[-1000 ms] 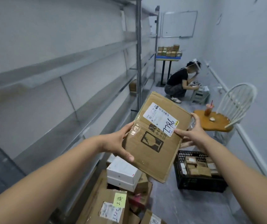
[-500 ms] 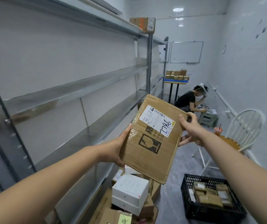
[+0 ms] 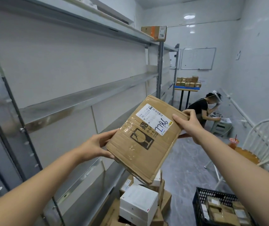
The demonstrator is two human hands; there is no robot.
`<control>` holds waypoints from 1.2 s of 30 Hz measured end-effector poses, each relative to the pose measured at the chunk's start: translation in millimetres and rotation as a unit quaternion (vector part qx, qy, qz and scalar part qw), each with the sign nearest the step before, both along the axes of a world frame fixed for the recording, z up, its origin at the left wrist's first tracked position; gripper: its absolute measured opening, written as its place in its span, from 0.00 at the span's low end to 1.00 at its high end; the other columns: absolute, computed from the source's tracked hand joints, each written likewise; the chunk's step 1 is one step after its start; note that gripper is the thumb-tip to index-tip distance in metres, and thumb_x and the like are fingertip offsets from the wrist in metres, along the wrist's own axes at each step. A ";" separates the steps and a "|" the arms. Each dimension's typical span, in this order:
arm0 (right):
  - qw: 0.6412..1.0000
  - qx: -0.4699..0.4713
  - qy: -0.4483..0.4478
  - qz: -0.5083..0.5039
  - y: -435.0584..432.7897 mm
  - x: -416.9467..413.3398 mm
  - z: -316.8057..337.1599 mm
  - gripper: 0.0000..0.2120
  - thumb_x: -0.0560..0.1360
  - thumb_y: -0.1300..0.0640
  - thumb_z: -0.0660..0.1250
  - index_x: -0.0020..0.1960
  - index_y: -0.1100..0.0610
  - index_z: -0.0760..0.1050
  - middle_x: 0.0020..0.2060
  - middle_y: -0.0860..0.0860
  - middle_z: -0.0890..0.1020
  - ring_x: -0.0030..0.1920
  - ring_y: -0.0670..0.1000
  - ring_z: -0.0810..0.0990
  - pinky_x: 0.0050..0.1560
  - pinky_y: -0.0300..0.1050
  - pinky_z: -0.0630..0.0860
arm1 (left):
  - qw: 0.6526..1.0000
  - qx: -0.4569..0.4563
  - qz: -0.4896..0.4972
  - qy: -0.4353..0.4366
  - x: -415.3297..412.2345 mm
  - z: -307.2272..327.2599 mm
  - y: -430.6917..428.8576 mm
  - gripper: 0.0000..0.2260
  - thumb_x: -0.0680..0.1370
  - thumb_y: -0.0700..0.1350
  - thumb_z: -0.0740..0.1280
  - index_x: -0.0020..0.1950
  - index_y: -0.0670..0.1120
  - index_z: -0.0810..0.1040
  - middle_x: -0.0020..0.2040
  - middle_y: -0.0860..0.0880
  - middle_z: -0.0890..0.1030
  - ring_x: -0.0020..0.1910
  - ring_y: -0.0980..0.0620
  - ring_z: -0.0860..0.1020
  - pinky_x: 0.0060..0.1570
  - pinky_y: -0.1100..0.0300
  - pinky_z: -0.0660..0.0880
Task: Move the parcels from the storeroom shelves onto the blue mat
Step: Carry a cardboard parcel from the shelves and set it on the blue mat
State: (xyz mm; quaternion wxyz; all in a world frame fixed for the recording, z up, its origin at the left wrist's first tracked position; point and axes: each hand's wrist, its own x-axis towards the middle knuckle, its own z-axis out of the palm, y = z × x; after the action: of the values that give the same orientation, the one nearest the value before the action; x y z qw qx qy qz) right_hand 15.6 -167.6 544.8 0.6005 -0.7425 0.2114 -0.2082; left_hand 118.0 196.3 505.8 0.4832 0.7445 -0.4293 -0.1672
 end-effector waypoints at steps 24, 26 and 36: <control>0.991 0.040 0.043 0.117 55.1 29.7 -22.7 0.26 0.77 0.33 0.49 0.62 0.51 0.67 0.54 0.52 0.78 0.54 0.54 0.78 0.56 0.56 0.76 | 0.845 -0.349 0.273 0.298 -32.9 19.5 -9.4 0.29 0.80 0.65 0.52 0.65 0.45 0.76 0.58 0.40 0.82 0.56 0.41 0.81 0.49 0.49 0.80; 0.987 0.016 0.042 0.156 64.7 25.8 -23.5 0.23 0.78 0.33 0.47 0.61 0.46 0.69 0.54 0.48 0.79 0.54 0.50 0.78 0.55 0.53 0.76 | 0.851 -0.335 0.299 0.272 -47.8 14.5 1.1 0.30 0.80 0.66 0.53 0.69 0.45 0.73 0.63 0.38 0.78 0.62 0.38 0.77 0.60 0.40 0.74; 0.944 -0.022 0.090 0.317 138.1 -23.0 -83.3 0.17 0.80 0.40 0.53 0.66 0.44 0.64 0.54 0.47 0.76 0.48 0.47 0.76 0.39 0.45 0.72 | 0.770 -0.224 0.591 0.084 -194.3 -33.5 76.6 0.21 0.79 0.66 0.53 0.70 0.63 0.70 0.71 0.48 0.71 0.71 0.46 0.67 0.71 0.40 0.62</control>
State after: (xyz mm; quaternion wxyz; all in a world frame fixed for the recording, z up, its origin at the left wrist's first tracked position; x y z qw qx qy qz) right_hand -7.4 -29.6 461.5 0.5975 -0.7998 0.0136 0.0558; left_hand -76.3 272.9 472.3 0.6737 0.7051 0.1126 0.1906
